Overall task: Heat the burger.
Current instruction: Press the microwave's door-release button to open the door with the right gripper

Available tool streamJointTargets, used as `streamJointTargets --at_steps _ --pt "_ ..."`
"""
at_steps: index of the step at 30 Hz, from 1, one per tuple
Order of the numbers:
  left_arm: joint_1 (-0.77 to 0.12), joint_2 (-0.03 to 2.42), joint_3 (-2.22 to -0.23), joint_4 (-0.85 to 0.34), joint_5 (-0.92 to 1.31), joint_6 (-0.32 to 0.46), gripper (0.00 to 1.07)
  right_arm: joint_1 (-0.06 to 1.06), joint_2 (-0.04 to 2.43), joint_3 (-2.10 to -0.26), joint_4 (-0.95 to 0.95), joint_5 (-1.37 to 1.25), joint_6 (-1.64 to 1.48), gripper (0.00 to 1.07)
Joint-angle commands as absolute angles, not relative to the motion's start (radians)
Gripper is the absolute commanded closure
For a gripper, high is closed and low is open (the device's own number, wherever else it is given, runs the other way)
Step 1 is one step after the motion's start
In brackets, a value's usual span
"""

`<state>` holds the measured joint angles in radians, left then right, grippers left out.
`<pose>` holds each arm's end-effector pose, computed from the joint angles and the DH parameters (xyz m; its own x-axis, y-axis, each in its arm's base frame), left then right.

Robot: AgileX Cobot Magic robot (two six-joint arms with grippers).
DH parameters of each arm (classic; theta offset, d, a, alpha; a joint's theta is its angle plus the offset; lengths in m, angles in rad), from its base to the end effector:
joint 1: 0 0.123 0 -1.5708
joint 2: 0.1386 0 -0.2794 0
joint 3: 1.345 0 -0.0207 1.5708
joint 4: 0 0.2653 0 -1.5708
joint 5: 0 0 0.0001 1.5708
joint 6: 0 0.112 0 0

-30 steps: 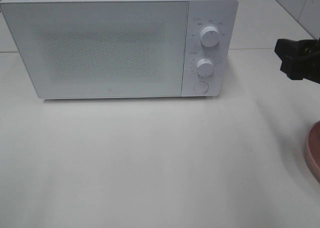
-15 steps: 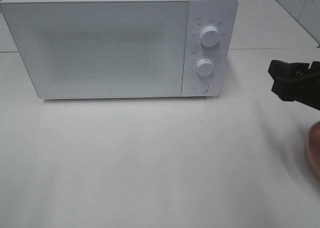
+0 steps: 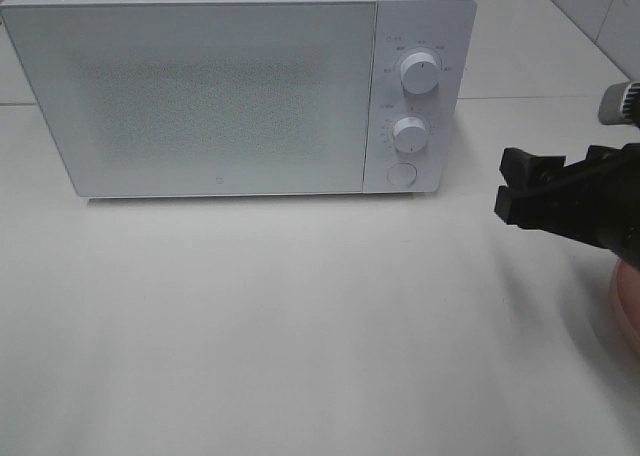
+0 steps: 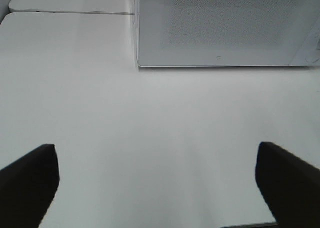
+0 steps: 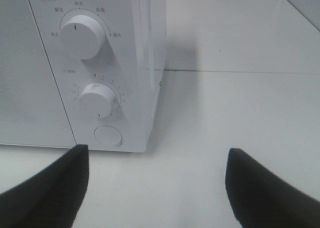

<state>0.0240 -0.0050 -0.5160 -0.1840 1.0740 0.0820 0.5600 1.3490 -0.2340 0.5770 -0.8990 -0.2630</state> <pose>0.0285 -0.0173 0.2798 -0.4434 -0.0170 -0.8962 0.1176 0.9901 -0.0770 0.2207 0.0820 0.1632 -0.1958 0.0070 -0.9806 -0.1040 0.9942 0.0279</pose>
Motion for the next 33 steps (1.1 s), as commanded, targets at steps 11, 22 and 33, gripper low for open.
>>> streamJointTargets --at_steps 11,22,33 --pt "0.02 -0.022 -0.514 -0.185 1.065 0.079 0.07 0.838 1.561 -0.278 0.891 -1.117 -0.296 0.34" --pt "0.02 -0.022 -0.514 -0.185 1.065 0.079 0.07 0.879 1.641 -0.371 0.918 -1.086 -0.296 0.34" --pt "0.02 -0.022 -0.514 -0.185 1.065 0.079 0.07 0.879 1.641 -0.372 0.931 -1.062 -0.1 0.4"
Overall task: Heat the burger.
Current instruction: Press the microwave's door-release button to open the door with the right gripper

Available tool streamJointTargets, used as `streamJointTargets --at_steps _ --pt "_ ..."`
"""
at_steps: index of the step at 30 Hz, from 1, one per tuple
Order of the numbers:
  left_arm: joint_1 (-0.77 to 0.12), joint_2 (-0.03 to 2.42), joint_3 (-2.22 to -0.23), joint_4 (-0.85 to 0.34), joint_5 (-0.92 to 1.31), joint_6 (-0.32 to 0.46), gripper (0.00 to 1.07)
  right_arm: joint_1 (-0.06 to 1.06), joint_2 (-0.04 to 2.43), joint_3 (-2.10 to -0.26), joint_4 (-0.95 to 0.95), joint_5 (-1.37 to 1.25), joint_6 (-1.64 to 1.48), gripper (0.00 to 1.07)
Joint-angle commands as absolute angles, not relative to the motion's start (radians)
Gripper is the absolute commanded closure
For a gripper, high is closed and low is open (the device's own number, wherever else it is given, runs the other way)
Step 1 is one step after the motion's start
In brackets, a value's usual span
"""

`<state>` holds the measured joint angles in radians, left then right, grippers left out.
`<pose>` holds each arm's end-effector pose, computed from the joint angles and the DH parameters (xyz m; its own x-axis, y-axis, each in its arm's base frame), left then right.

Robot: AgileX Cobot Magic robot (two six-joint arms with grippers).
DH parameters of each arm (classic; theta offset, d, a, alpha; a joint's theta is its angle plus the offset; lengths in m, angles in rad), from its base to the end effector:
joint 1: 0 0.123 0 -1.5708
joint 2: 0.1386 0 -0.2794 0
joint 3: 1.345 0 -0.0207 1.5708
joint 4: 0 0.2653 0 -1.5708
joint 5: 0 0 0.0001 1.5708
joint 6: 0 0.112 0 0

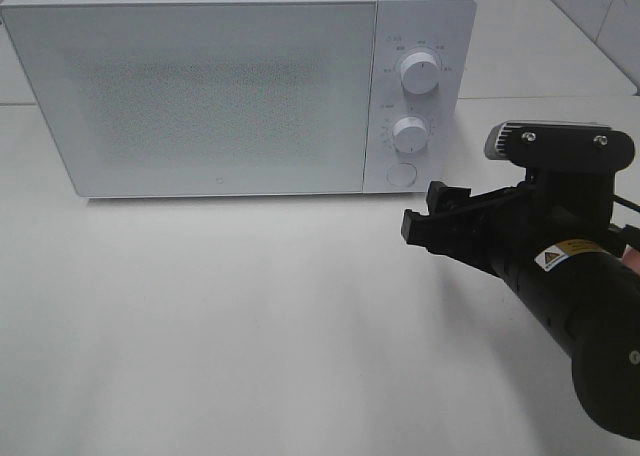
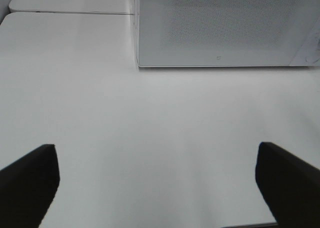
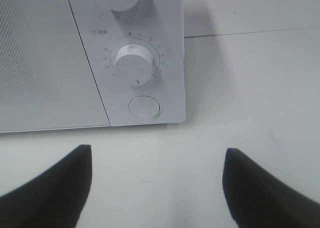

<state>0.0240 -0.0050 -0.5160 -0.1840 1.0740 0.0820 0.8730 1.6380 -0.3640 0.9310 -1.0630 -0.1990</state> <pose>0.0285 -0.0173 0.2798 -0.4434 -0.0170 -0.8962 0.1176 0.9901 -0.0770 0.2209 0.1413 0.1296 -0.2604 0.1009 -0.9602 -0.0317 0.9931 0.1129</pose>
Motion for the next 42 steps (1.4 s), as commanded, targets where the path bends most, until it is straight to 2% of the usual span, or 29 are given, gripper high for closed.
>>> streamJointTargets --at_steps 1,2,4,5,7,8,10,12,13,15,24,32,42 --pt "0.02 -0.022 -0.514 -0.185 1.065 0.079 0.07 0.879 1.641 -0.372 0.931 -1.062 -0.1 0.4" --pt "0.02 -0.022 -0.514 -0.185 1.065 0.079 0.07 0.879 1.641 -0.372 0.931 -1.062 -0.016 0.44" --pt "0.02 -0.022 -0.514 -0.185 1.065 0.079 0.07 0.879 1.641 -0.372 0.93 -1.062 0.025 0.46" --pt "0.02 -0.022 -0.514 -0.185 1.065 0.079 0.07 0.879 1.641 -0.372 0.93 -1.062 0.127 0.51" --pt "0.02 -0.022 -0.514 -0.185 1.065 0.079 0.07 0.879 1.641 -0.372 0.93 -1.062 0.178 0.54" --pt "0.02 -0.022 -0.514 -0.185 1.065 0.079 0.07 0.879 1.641 -0.372 0.93 -1.062 0.27 0.59" --pt "0.02 -0.022 -0.514 -0.185 1.065 0.079 0.07 0.879 1.641 -0.372 0.93 -1.062 0.321 0.62" --pt "0.02 -0.022 -0.514 -0.185 1.065 0.079 0.07 0.879 1.641 -0.372 0.928 -1.062 0.472 0.7" --pt "0.02 -0.022 -0.514 -0.185 1.065 0.079 0.07 0.879 1.641 -0.372 0.928 -1.062 0.472 0.7" --pt "0.02 -0.022 -0.514 -0.185 1.065 0.079 0.07 0.879 1.641 -0.372 0.911 -1.062 0.676 0.79" --pt "0.02 -0.022 -0.514 -0.185 1.065 0.079 0.07 0.879 1.641 -0.372 0.872 -1.06 0.934 0.84" --pt "0.02 -0.022 -0.514 -0.185 1.065 0.079 0.07 0.879 1.641 -0.372 0.88 -1.012 1.204 1.07" --pt "0.02 -0.022 -0.514 -0.185 1.065 0.079 0.07 0.875 1.657 -0.372 0.879 -0.98 1.286 1.07"
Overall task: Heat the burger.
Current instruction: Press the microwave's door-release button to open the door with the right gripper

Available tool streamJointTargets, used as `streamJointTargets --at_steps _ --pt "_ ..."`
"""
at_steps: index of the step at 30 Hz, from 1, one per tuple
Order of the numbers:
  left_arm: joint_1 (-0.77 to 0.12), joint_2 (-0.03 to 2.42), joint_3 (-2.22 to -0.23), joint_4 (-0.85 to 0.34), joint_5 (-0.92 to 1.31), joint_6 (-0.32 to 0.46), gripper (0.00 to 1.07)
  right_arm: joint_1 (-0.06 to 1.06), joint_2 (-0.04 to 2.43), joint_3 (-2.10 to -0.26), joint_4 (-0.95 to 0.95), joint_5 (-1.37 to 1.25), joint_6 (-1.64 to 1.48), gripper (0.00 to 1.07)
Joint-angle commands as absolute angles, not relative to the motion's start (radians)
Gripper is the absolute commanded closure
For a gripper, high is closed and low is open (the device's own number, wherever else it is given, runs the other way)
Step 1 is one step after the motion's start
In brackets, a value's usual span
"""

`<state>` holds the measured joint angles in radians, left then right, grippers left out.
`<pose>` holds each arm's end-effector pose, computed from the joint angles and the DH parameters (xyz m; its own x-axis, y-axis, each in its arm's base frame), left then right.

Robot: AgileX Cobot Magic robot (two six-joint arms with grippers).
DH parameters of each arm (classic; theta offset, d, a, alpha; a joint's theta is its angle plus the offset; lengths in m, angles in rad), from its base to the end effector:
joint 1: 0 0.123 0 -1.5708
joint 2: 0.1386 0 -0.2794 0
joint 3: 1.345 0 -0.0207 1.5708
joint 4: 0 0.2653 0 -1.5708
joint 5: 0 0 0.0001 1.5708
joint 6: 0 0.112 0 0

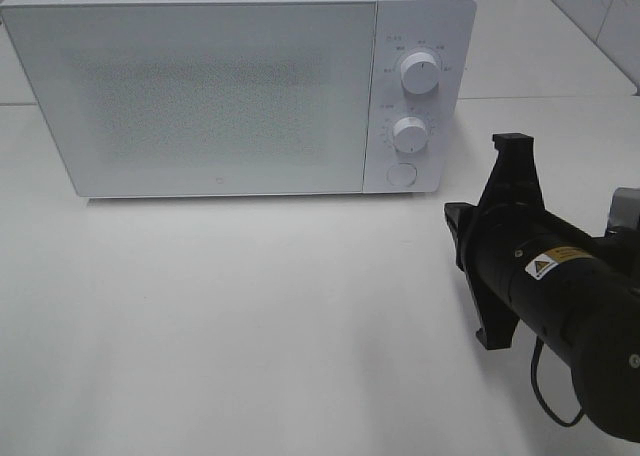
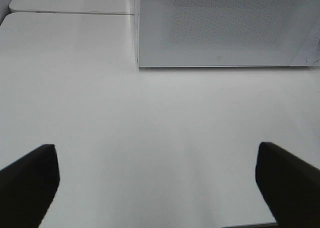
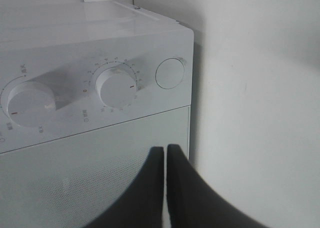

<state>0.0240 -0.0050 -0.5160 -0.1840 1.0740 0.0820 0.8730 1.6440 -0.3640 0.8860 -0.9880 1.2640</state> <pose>0.0285 -0.0173 0.2798 -0.4434 -0.0170 -0.8962 0.1176 0.9901 -0.0770 0.2184 0.1478 0.1217 -0.1227 0.9924 -0.0007 0.3141 0.0395 0.9486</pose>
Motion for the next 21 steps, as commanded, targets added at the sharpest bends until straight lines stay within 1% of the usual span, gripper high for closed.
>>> streamJointTargets --at_steps 1,13,17,21 --pt "0.02 -0.022 -0.514 -0.185 1.065 0.079 0.07 0.875 1.674 -0.372 0.879 -0.984 1.306 1.07" --pt "0.02 -0.022 -0.514 -0.185 1.065 0.079 0.07 0.872 1.767 -0.418 0.875 -1.014 1.364 1.07" --pt "0.02 -0.022 -0.514 -0.185 1.065 0.079 0.07 0.822 1.812 -0.465 0.825 -1.0 1.365 1.07" --pt "0.02 -0.022 -0.514 -0.185 1.065 0.079 0.07 0.797 1.825 -0.491 0.816 -0.987 1.362 1.07"
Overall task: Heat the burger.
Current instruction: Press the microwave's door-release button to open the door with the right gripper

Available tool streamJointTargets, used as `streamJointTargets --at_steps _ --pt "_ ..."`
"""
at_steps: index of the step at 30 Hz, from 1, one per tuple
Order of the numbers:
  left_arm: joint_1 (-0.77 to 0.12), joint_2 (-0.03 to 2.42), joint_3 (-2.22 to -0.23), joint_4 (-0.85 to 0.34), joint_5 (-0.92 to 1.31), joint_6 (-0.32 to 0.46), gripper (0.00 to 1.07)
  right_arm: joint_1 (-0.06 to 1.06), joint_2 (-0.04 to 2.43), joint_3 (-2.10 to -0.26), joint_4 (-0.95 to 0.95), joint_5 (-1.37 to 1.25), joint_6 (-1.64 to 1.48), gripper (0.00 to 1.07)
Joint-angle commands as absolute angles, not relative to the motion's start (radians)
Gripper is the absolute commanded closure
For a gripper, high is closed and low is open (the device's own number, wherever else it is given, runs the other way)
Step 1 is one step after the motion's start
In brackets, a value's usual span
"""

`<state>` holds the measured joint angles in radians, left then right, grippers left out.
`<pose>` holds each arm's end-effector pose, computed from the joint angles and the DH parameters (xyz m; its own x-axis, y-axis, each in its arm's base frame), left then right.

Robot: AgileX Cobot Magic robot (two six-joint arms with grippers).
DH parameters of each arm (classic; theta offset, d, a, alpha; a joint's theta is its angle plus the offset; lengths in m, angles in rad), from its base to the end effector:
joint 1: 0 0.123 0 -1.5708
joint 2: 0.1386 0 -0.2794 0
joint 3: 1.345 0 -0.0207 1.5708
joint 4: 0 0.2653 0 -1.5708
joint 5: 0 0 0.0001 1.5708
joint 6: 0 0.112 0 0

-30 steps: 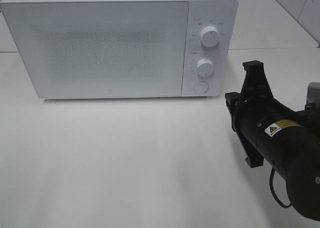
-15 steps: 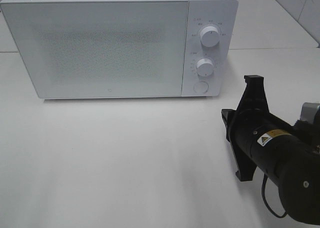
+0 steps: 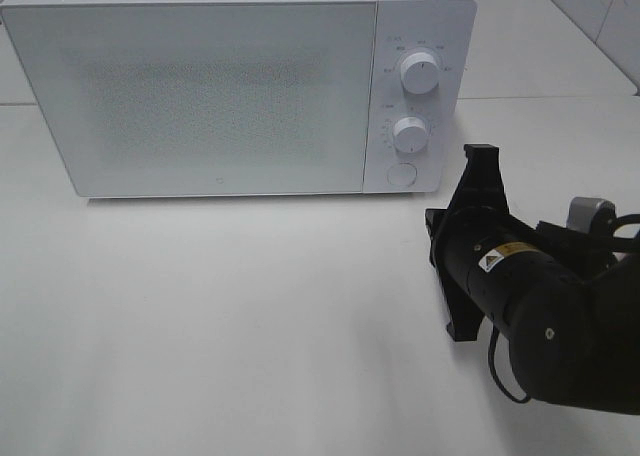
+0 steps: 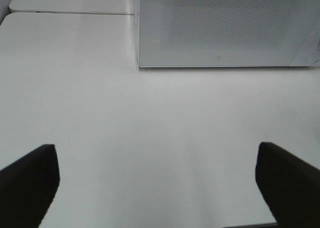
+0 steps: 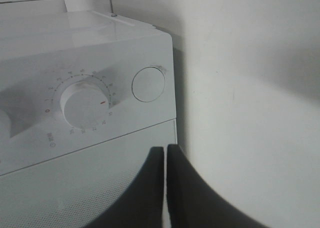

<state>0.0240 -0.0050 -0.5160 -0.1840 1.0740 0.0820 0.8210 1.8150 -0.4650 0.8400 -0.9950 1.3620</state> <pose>0.0285 -0.0173 0.2798 -0.4434 -0.0170 -0.8962 0.1176 0.9901 -0.0770 0.2439 0.1593 0.0964 -0.0793 0.9963 0.0323 0.3506 -0.0025 0.9365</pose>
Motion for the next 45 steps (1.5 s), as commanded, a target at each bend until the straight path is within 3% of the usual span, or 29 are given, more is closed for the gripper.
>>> streamJointTargets --at_steps 1,13,45 --pt "0.02 -0.022 -0.514 -0.185 1.065 0.079 0.07 0.791 1.829 -0.499 0.812 -0.981 1.357 1.07" --pt "0.02 -0.022 -0.514 -0.185 1.065 0.079 0.07 0.701 1.921 -0.625 0.738 -0.925 1.35 1.07" --pt "0.02 -0.022 -0.514 -0.182 1.065 0.079 0.07 0.595 2.092 -0.846 0.652 -0.834 1.351 1.07"
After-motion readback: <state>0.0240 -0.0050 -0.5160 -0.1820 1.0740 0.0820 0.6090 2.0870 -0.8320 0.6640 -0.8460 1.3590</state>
